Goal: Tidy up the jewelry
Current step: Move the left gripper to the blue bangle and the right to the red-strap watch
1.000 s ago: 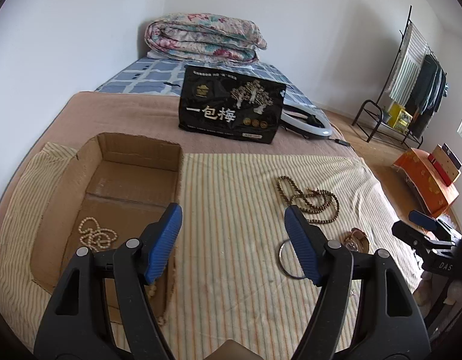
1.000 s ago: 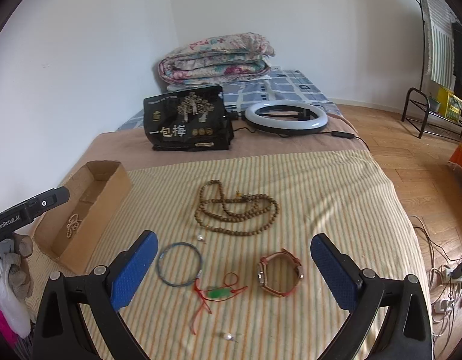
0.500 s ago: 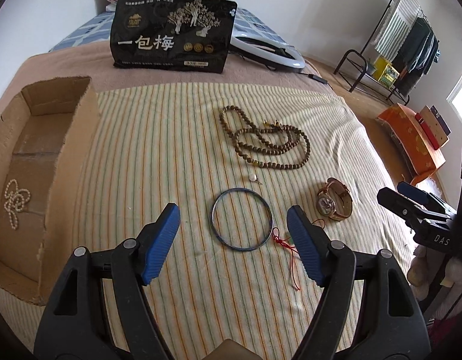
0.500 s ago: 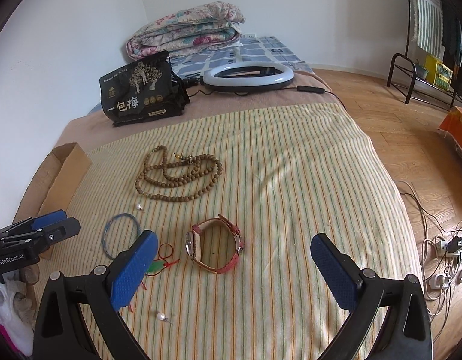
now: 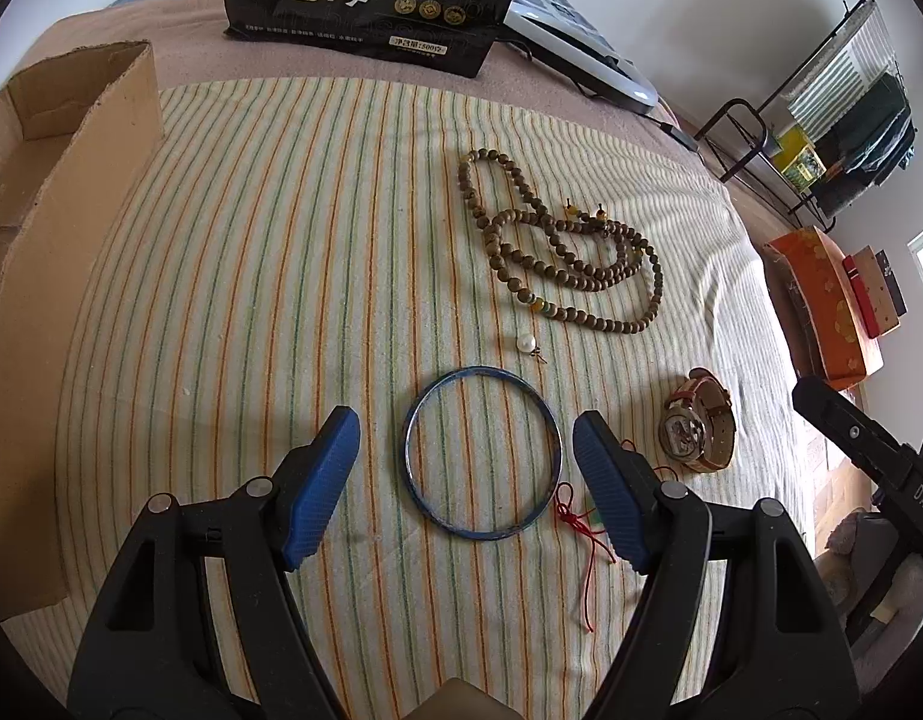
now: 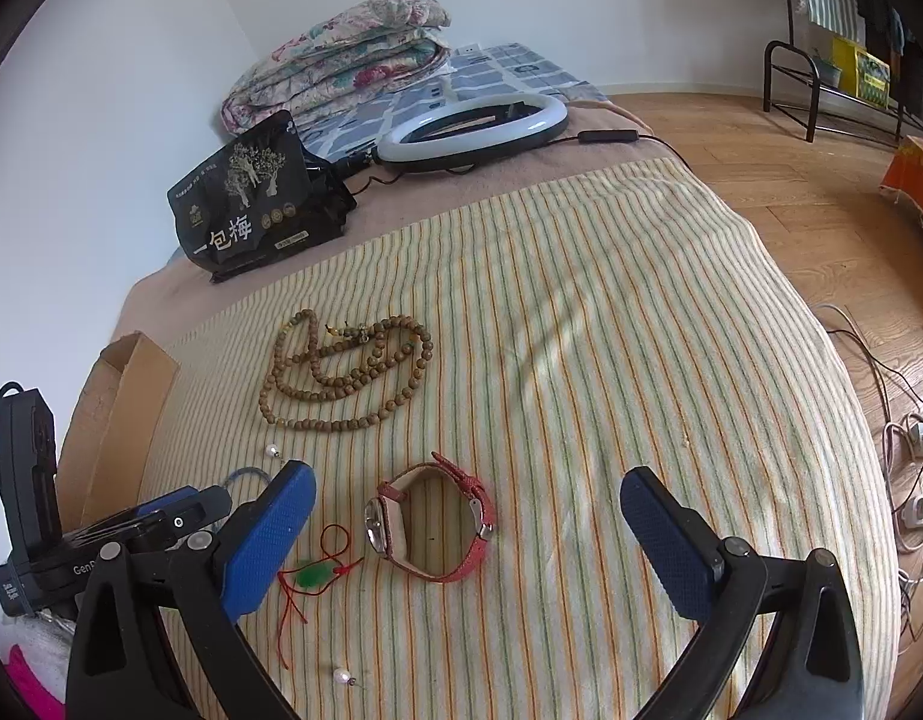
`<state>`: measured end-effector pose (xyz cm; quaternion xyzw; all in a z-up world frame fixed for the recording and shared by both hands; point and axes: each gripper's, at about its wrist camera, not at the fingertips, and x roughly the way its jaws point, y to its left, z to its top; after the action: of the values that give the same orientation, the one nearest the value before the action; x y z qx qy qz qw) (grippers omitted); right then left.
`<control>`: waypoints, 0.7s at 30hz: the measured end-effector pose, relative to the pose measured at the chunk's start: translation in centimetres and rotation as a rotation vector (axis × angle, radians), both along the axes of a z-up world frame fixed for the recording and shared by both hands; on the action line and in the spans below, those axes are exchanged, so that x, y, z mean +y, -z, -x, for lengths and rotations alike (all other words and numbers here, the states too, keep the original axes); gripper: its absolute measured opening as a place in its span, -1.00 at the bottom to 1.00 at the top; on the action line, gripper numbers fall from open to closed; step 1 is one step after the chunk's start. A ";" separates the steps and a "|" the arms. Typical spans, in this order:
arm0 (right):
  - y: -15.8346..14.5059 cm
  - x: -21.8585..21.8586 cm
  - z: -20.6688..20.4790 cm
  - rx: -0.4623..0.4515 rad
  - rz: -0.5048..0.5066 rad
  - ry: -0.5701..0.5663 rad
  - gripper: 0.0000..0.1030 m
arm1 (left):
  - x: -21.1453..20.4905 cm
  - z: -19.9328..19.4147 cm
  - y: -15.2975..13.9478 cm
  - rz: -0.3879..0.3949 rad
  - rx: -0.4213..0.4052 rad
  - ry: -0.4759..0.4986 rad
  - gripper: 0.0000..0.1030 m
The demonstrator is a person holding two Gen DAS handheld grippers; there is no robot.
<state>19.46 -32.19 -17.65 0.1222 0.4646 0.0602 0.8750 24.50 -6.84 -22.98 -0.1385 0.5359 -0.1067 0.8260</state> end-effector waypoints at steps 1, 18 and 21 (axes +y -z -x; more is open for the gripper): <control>0.1 0.1 0.0 0.002 0.006 -0.004 0.99 | -0.2 0.0 0.2 -0.002 0.005 0.003 0.47; 2.2 -0.9 -0.9 0.089 -0.040 0.009 0.84 | -5.1 1.1 1.6 -0.265 -0.079 0.089 0.54; 3.1 -0.7 -1.3 0.128 -0.014 0.007 0.59 | -5.4 1.1 1.9 -0.295 -0.096 0.107 0.54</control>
<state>20.75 -32.87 -20.79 0.1333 0.5187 0.0526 0.8429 23.43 -12.27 -24.91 0.0182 0.5124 -0.0771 0.8551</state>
